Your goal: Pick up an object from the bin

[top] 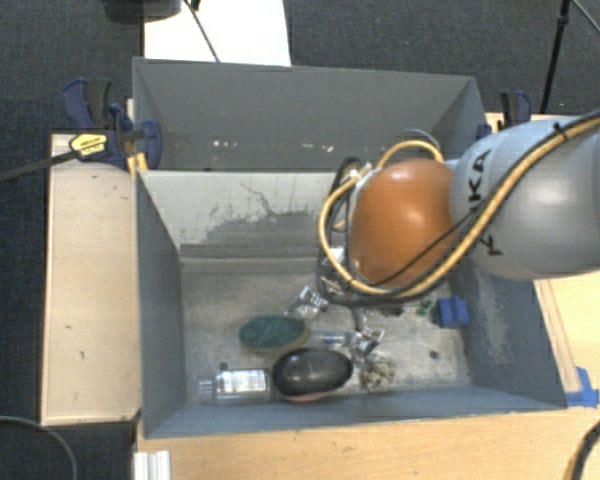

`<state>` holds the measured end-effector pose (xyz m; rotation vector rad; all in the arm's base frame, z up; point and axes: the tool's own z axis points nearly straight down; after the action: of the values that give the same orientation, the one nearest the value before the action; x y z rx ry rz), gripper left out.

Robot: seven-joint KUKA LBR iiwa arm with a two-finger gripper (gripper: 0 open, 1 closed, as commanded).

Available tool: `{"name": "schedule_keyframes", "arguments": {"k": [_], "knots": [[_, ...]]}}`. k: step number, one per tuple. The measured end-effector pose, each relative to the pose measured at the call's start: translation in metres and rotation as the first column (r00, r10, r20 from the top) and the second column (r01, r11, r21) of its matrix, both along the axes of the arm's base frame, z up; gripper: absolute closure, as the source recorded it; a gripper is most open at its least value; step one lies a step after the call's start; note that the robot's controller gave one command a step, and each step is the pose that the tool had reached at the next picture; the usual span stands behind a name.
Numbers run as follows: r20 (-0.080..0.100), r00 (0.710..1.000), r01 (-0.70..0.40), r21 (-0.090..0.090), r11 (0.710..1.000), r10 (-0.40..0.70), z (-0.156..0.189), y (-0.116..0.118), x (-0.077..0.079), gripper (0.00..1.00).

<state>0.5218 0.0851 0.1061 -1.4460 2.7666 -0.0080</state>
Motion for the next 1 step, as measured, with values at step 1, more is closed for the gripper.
{"name": "schedule_keyframes", "arguments": {"k": [1], "knots": [[0.016, 0.988, -0.156, -0.001, 0.988, 0.156, -0.0281, 0.0345, -0.0200, 0.00]]}}
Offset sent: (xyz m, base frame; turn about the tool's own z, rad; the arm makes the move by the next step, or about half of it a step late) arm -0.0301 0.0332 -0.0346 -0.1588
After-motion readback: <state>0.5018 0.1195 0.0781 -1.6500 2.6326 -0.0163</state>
